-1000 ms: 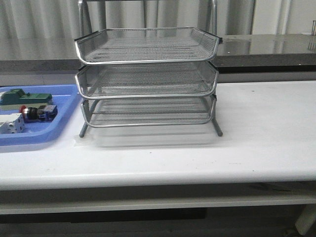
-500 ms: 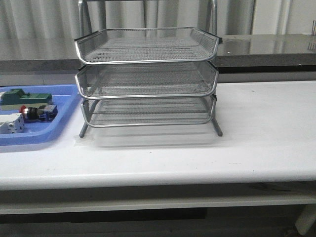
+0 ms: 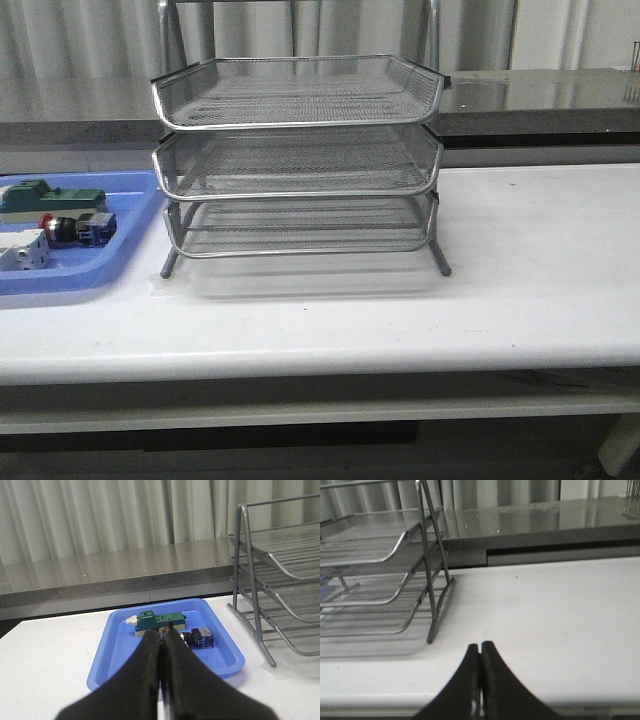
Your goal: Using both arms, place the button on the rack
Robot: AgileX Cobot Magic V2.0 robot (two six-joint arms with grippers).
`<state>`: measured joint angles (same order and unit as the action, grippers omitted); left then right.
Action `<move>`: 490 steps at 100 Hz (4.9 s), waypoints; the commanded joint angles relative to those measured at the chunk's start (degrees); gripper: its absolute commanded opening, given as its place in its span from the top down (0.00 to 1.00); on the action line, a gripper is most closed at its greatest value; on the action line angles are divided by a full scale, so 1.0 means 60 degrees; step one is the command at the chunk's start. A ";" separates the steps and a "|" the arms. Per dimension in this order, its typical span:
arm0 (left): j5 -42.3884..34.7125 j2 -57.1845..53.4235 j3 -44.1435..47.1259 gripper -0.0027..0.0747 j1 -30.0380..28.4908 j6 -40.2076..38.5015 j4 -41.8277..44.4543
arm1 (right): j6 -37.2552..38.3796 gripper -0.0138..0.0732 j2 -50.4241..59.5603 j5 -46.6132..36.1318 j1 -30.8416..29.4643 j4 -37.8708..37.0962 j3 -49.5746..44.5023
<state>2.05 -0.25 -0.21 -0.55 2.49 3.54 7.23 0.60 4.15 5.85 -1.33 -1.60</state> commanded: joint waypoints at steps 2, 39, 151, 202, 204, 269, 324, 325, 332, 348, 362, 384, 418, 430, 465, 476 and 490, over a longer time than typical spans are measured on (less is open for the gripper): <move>-0.0838 -0.0303 0.0538 0.99 -0.0007 -0.0111 -0.0071 | -0.0020 0.91 0.0191 -0.1465 0.0017 -0.0103 0.0200; -0.0838 -0.0303 0.0538 0.99 -0.0007 -0.0111 -0.0071 | -0.0010 0.91 -0.1080 0.0858 0.0017 0.0575 0.2405; -0.0838 -0.0303 0.0538 0.99 -0.0007 -0.0111 -0.0071 | -0.0010 0.83 -0.9443 0.3706 0.0017 0.2843 0.7351; -0.0838 -0.0303 0.0538 0.99 -0.0007 -0.0111 -0.0071 | -0.0019 0.35 -1.1038 0.2339 0.0115 0.5559 0.7351; -0.0838 -0.0303 0.0538 0.99 -0.0007 -0.0111 -0.0071 | -0.0019 0.35 -1.1116 0.2269 0.0138 0.5599 0.7351; -0.0838 -0.0303 0.0538 0.99 -0.0007 -0.0111 -0.0071 | -0.0019 0.35 -1.4805 0.1525 0.1497 0.6160 0.9935; -0.0838 -0.0303 0.0538 0.99 -0.0007 -0.0111 -0.0071 | -0.0019 0.35 -1.6428 0.1524 0.1918 0.6434 1.1390; -0.0838 -0.0303 0.0538 0.99 -0.0007 -0.0111 -0.0071 | -0.0019 0.35 -1.6447 0.1524 0.1917 0.6434 1.1404; -0.0838 -0.0303 0.0538 0.99 -0.0007 -0.0111 -0.0071 | -0.0019 0.37 -1.6597 0.1524 0.1927 0.6457 1.1537; -0.0838 -0.0303 0.0538 0.99 -0.0007 -0.0111 -0.0071 | -0.0019 0.42 -1.6700 0.1350 0.1991 0.6466 1.1600; -0.0838 -0.0303 0.0538 0.99 -0.0007 -0.0111 -0.0071 | -0.0019 0.48 -1.6700 0.1259 0.1991 0.6466 1.1600; -0.0838 -0.0303 0.0538 0.99 -0.0007 -0.0111 -0.0071 | -0.0019 0.66 -1.6700 0.1451 0.1991 0.6466 1.1600; -0.0838 -0.0303 0.0538 0.99 -0.0007 -0.0111 -0.0071 | -0.0027 0.82 -1.6700 0.1872 0.1991 0.6441 1.1589; -0.0838 -0.0303 0.0538 0.99 -0.0007 -0.0111 -0.0071 | -0.0049 0.82 -1.6700 0.2190 0.1991 0.6238 1.1589; -0.0838 -0.0303 0.0538 0.99 -0.0007 -0.0111 -0.0071 | -0.0354 0.82 -1.6481 0.2486 0.1991 0.6089 1.0917; -0.0838 -0.0303 0.0538 0.99 -0.0007 -0.0111 -0.0071 | -0.0379 0.82 -1.6177 0.2422 0.1991 0.5959 1.0519; -0.0838 -0.0303 0.0538 0.99 -0.0007 -0.0111 -0.0071 | -0.0379 0.82 -1.5749 0.2428 0.1991 0.5895 1.0022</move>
<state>2.05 -0.25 -0.21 -0.55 2.49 3.54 6.12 -97.50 17.04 17.76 36.00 59.38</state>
